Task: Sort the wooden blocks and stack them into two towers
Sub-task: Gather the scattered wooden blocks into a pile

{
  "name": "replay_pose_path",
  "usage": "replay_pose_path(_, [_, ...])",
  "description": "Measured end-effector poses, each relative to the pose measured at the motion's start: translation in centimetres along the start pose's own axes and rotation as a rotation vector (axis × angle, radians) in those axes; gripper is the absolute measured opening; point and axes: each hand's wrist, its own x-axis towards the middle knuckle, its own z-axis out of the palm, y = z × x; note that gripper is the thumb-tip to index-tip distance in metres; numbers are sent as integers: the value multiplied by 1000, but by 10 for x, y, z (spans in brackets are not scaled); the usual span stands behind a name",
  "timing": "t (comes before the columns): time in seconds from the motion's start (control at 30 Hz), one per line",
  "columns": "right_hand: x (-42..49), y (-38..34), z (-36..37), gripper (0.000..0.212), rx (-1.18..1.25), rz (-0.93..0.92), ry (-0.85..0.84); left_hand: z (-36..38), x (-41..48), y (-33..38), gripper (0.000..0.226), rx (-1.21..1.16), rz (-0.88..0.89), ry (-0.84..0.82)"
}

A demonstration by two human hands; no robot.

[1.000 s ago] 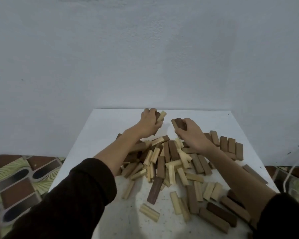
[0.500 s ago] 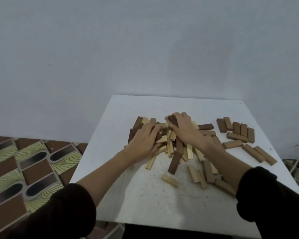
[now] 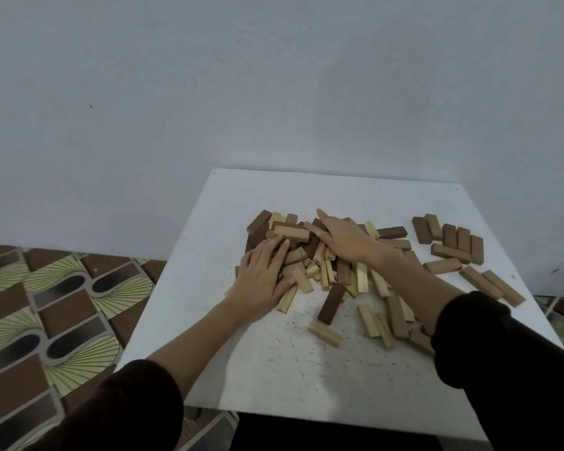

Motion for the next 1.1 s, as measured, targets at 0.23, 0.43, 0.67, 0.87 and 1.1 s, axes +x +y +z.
replay_pose_path(0.23, [6, -1, -2, 59, -15, -5, -38, -4, 1, 0, 71, -87, -7, 73])
replay_pose_path(0.43, [-3, 24, -16, 56, 126, 39, 201, -23, 25, 9, 55, -154, 48, 203])
replay_pose_path(0.67, [-34, 111, -32, 59, 174, 491, 370, -26, 97, 66, 46, -155, 152, 129])
replay_pose_path(0.87, [-50, 169, -27, 78, 244, 981, 371, 1, 147, 118, 45, -92, 171, -161])
replay_pose_path(1.1, [-32, 181, -18, 79, 255, 869, 350, 22, 175, 142, 42, -75, 126, -261])
